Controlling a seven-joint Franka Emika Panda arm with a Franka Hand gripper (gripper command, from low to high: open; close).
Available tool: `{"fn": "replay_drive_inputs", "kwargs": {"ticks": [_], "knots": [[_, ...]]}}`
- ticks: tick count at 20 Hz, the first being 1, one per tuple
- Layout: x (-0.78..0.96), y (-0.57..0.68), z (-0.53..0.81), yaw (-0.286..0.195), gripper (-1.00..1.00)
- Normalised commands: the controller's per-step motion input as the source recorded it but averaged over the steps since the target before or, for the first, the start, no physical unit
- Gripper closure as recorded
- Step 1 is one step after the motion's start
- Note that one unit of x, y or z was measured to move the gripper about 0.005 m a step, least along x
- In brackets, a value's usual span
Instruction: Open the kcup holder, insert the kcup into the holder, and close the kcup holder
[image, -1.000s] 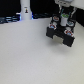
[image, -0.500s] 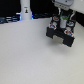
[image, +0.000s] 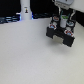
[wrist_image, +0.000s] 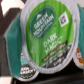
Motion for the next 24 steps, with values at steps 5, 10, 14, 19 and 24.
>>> {"fn": "replay_drive_inputs", "kwargs": {"ticks": [5,10,14,19,24], "knots": [[-0.24,-0.14,-0.01,-0.013,1.0],[0.06,-0.01,-0.2,-0.008,1.0],[0.15,0.02,-0.05,-0.009,1.0],[0.02,0.0,-0.08,0.002,1.0],[0.21,0.04,0.35,-0.005,1.0]]}}
